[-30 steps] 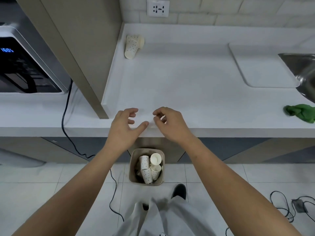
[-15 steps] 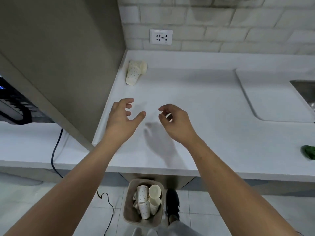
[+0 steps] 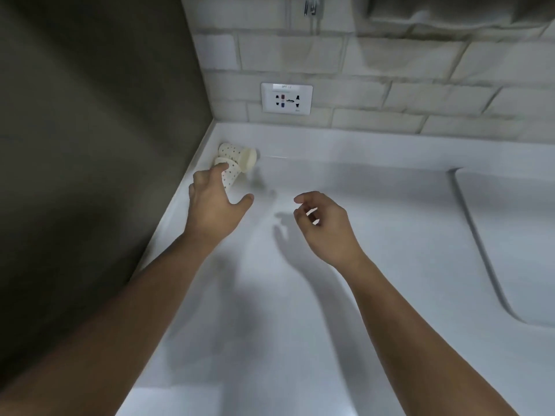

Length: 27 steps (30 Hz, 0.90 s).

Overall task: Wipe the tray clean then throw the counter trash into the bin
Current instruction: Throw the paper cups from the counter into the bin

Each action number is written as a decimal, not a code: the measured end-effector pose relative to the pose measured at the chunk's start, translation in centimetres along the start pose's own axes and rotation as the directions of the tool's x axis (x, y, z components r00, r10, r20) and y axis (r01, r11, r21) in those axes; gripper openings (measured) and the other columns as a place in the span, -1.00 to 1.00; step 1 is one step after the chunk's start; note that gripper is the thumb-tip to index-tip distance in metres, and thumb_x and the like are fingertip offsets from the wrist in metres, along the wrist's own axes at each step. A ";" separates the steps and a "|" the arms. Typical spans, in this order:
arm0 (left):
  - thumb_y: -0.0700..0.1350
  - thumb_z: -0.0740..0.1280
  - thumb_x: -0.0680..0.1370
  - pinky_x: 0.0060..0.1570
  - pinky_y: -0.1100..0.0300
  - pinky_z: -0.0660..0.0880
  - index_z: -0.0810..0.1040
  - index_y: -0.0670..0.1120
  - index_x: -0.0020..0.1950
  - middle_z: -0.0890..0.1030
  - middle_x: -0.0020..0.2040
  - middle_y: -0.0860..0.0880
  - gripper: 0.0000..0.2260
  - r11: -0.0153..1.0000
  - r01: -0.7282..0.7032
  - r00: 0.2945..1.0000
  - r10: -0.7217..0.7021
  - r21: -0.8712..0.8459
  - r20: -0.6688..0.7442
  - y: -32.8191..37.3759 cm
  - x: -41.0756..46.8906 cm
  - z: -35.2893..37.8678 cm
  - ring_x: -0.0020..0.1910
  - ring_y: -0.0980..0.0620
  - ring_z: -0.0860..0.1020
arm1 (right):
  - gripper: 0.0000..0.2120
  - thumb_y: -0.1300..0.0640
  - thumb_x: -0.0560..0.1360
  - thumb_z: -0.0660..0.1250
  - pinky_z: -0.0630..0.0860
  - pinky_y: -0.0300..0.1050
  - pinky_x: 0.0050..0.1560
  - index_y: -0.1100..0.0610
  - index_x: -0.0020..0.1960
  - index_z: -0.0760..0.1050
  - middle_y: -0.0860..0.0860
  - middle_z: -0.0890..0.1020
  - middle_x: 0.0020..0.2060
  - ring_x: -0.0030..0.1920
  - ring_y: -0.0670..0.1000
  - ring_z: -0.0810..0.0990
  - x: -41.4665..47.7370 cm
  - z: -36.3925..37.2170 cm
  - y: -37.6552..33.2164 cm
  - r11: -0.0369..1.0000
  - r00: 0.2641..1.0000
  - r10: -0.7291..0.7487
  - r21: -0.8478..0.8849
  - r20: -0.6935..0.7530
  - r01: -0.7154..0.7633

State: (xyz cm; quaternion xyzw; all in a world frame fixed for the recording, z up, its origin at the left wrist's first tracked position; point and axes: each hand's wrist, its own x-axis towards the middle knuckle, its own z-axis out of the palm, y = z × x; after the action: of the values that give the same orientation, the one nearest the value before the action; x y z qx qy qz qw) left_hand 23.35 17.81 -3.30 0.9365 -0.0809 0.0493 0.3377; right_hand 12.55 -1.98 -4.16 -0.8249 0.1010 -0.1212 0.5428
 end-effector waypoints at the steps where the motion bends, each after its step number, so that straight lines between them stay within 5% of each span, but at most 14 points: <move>1: 0.11 0.51 0.46 0.42 -0.01 0.29 0.30 0.03 0.55 0.33 0.44 -0.12 -0.28 0.999 -0.001 1.000 0.001 0.051 -0.003 -0.1 1.0 0.7 0.42 -0.18 0.30 | -0.82 0.17 0.59 0.33 0.46 -0.37 -0.17 0.04 0.17 0.57 -0.08 0.60 -0.06 -0.26 -0.16 0.54 0.7 -0.3 0.4 1.000 1.000 -0.001 0.001 -0.003 0.001; 5: 0.16 0.50 0.39 0.42 -0.01 0.21 0.25 -0.04 0.58 0.36 0.43 -0.21 -0.17 0.968 -0.004 1.000 0.005 0.251 -0.004 -1.4 4.9 3.1 0.42 -0.25 0.29 | -0.81 0.20 0.59 0.33 0.45 -0.40 -0.19 0.05 0.17 0.58 -0.06 0.61 -0.03 -0.25 -0.16 0.54 3.1 -0.9 2.2 1.000 1.000 0.010 0.029 -0.009 -0.010; 11: 0.12 0.52 0.39 0.27 -0.15 0.41 0.24 -0.10 0.58 0.38 0.37 -0.31 -0.14 0.905 -0.006 1.000 -0.006 0.426 0.027 -1.9 7.6 4.4 0.33 -0.34 0.34 | -0.80 0.20 0.58 0.33 0.46 -0.38 -0.15 0.04 0.17 0.58 -0.05 0.61 -0.02 -0.19 -0.13 0.56 4.6 -1.2 3.9 0.999 1.000 0.017 0.038 0.009 -0.017; 27: 0.11 0.47 0.47 0.17 -0.17 0.50 0.19 0.10 0.57 0.33 0.37 -0.29 -0.25 0.853 0.008 0.998 -0.037 0.521 0.046 -2.9 9.3 6.9 0.28 -0.31 0.42 | -0.78 0.25 0.57 0.32 0.48 -0.32 -0.10 0.08 0.18 0.58 -0.04 0.62 -0.02 -0.08 -0.07 0.59 5.6 -1.9 6.7 1.000 1.000 0.003 0.025 0.023 -0.003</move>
State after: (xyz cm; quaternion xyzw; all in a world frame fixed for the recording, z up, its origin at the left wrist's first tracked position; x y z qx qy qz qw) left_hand 33.33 14.50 -9.06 0.9948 -0.0626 0.0398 0.0699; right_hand 17.05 -7.94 -9.05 -0.8191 0.0944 -0.1122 0.5546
